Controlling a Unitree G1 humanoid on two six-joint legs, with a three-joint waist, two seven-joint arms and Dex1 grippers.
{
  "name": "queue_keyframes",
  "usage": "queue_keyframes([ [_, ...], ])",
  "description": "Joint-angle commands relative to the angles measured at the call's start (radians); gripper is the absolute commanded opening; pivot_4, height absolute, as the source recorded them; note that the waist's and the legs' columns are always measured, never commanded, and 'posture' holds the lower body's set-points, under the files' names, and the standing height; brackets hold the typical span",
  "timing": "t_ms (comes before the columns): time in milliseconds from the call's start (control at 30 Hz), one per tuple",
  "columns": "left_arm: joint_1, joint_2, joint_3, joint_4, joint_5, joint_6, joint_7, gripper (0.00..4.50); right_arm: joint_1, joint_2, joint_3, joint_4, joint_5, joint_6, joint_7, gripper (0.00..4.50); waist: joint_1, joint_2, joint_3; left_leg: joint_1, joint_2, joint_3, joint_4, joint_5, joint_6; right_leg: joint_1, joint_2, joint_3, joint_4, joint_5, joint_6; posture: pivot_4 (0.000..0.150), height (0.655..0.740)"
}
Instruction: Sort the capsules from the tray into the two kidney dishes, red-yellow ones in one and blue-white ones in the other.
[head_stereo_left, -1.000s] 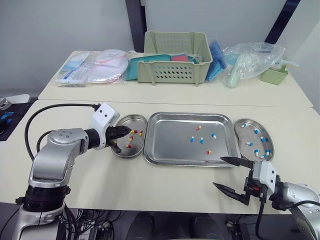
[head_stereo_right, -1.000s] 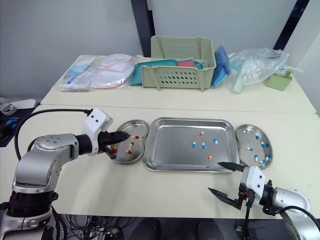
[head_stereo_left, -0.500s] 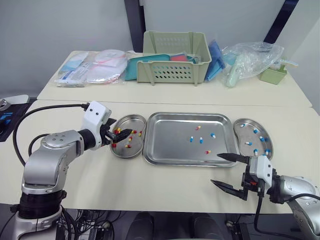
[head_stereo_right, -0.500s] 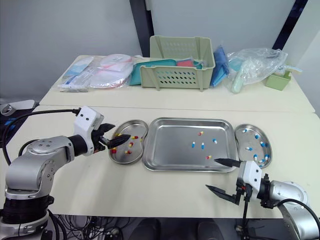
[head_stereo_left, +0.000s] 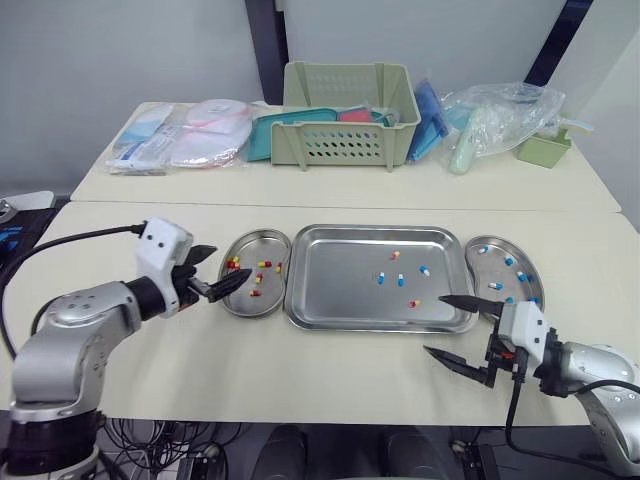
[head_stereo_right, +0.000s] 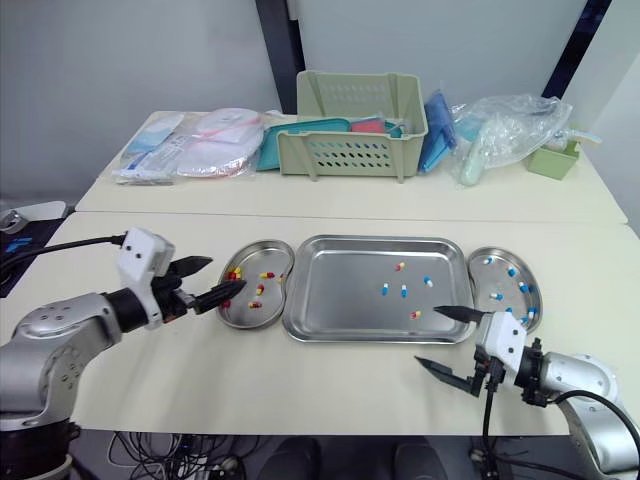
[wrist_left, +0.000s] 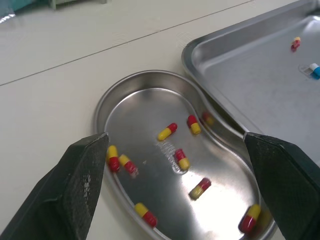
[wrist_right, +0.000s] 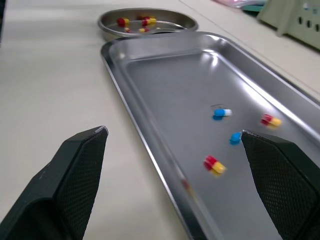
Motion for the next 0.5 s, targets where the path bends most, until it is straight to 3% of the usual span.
queue_keyframes([
  [33,0.098,0.053,0.143,0.019,-0.03,-0.073,-0.076,4.46,0.071,-0.042,-0.149,-0.038,0.036,0.002,-0.003,4.5,0.0,0.0,0.0,0.0,0.0,0.0,-0.001,0.0,0.0,0.0,0.0,0.0,0.0,0.0,0.0,0.15,0.74],
  [267,0.253,0.07,0.264,0.208,0.006,-0.295,-0.153,4.46,0.181,-0.139,-0.443,0.07,0.125,0.124,0.038,4.5,0.0,0.0,0.0,0.001,0.0,0.001,-0.001,0.0,0.0,0.001,0.0,0.001,-0.001,0.0,0.0,0.15,0.74],
  [500,0.358,0.061,0.285,0.356,0.046,-0.475,-0.17,4.46,0.202,-0.206,-0.544,0.243,0.067,0.117,0.079,4.5,-0.002,-0.001,0.0,0.002,0.0,0.003,-0.002,0.0,0.0,0.001,0.0,0.002,-0.001,0.0,0.0,0.15,0.74],
])
